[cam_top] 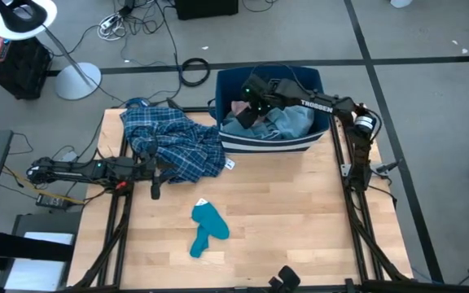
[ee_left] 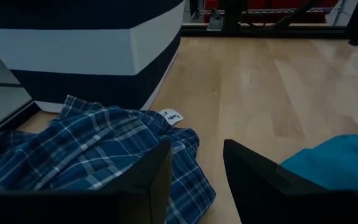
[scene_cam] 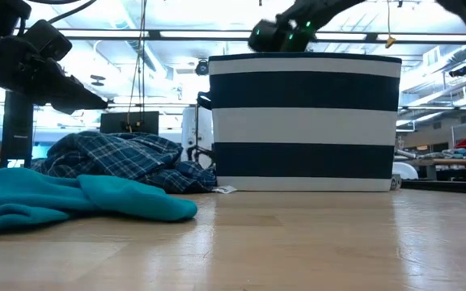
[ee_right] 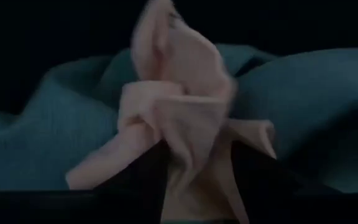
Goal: Sort clothes
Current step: Put the pink sock into the blue laundry bin, then put the top blue sock into the blue laundry bin
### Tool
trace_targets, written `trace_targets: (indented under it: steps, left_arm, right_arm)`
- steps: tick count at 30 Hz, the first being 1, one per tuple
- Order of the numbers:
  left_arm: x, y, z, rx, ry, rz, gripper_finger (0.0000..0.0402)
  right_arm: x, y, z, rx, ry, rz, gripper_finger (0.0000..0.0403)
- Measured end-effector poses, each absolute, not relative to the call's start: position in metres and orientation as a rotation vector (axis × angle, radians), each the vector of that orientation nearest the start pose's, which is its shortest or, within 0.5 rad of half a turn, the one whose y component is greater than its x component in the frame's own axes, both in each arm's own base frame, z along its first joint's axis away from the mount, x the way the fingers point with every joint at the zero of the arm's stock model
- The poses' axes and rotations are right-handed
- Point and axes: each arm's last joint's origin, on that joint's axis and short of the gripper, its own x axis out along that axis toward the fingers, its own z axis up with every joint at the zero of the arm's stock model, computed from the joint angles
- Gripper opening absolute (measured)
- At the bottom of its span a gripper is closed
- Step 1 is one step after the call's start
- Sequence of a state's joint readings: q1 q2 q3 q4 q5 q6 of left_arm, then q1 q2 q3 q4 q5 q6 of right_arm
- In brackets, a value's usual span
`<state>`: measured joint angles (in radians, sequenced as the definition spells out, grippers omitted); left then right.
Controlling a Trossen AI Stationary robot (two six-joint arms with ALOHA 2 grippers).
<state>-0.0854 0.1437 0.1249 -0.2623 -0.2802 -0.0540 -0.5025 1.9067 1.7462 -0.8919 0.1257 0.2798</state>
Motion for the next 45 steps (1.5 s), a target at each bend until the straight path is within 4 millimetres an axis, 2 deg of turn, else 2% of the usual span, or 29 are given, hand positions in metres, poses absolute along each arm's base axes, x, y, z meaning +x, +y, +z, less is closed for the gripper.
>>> trace_targets:
  steps: [7, 13, 17, 20, 25, 32, 39, 45]
  left_arm:
    - [0.097, 0.0, 0.17, -0.001, 0.273, 0.201, 0.0151]
    - [0.097, 0.0, 0.17, -0.001, 0.271, 0.201, 0.0151]
    - [0.097, 0.0, 0.171, -0.003, 0.269, 0.201, 0.0151]
    - [0.097, 0.0, 0.171, -0.004, 0.267, 0.201, 0.0151]
    - [0.097, 0.0, 0.171, -0.005, 0.264, 0.201, 0.0151]
    - [0.097, 0.0, 0.171, -0.01, 0.263, 0.201, 0.0151]
    - [0.097, 0.0, 0.171, -0.013, 0.264, 0.202, 0.0151]
    - [0.097, 0.0, 0.171, -0.013, 0.265, 0.202, 0.0151]
  right_arm:
    - [0.318, -0.179, 0.348, 0.42, 0.854, -0.706, 0.0185]
    - [0.287, -0.147, 0.398, 0.406, 0.707, -0.675, 0.0184]
    - [0.274, -0.118, 0.416, 0.392, 0.684, -0.614, 0.0185]
    - [0.276, -0.095, 0.418, 0.368, 0.711, -0.537, 0.0185]
    - [0.294, -0.05, 0.412, 0.314, 0.754, -0.376, 0.0185]
    - [0.336, 0.005, 0.382, 0.181, 0.833, -0.187, 0.0185]
    - [0.387, 0.045, 0.335, 0.045, 0.852, -0.051, 0.0185]
    - [0.424, 0.065, 0.292, -0.023, 0.842, 0.009, 0.0185]
